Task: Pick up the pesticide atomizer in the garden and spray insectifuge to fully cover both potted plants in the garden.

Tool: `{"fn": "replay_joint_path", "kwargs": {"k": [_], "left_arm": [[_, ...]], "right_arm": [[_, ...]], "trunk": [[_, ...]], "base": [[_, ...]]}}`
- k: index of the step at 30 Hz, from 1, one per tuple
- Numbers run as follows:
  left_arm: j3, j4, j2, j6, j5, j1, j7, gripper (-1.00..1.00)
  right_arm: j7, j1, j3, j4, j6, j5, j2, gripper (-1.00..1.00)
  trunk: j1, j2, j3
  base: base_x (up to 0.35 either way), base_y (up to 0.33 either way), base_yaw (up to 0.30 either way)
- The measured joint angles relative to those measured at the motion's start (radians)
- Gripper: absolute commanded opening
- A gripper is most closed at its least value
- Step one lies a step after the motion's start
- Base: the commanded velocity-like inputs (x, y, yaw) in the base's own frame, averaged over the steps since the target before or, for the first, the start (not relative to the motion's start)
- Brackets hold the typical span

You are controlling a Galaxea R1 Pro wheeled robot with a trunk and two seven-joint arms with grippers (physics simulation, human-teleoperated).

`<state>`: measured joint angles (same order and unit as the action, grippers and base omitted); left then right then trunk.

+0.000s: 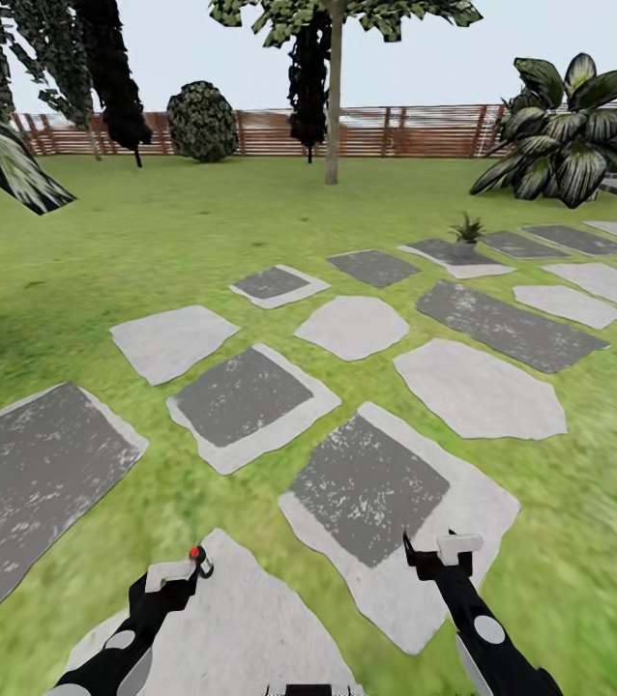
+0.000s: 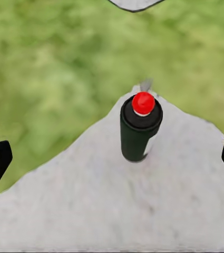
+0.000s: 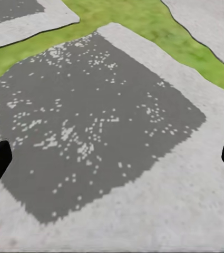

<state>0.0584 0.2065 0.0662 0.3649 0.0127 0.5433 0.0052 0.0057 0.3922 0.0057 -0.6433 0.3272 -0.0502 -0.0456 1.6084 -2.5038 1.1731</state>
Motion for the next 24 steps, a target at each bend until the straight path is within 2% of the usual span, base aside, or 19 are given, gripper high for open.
{"fn": "replay_joint_path", "kwargs": {"k": [18,24], "left_arm": [[0.000,-0.003,0.000,0.001,0.000,-0.019,0.000,1.00],[0.000,-0.003,0.000,0.001,0.000,-0.019,0.000,1.00]], "right_arm": [[0.000,0.000,0.000,0.000,0.000,0.000,0.000,1.00],[0.000,0.000,0.000,0.000,0.000,0.000,0.000,1.00]], "trunk": [[0.008,-0.004,0.098],[0.011,-0.006,0.123]], "base": [[0.000,0.000,0.000],[0.000,0.000,-0.034]]}}
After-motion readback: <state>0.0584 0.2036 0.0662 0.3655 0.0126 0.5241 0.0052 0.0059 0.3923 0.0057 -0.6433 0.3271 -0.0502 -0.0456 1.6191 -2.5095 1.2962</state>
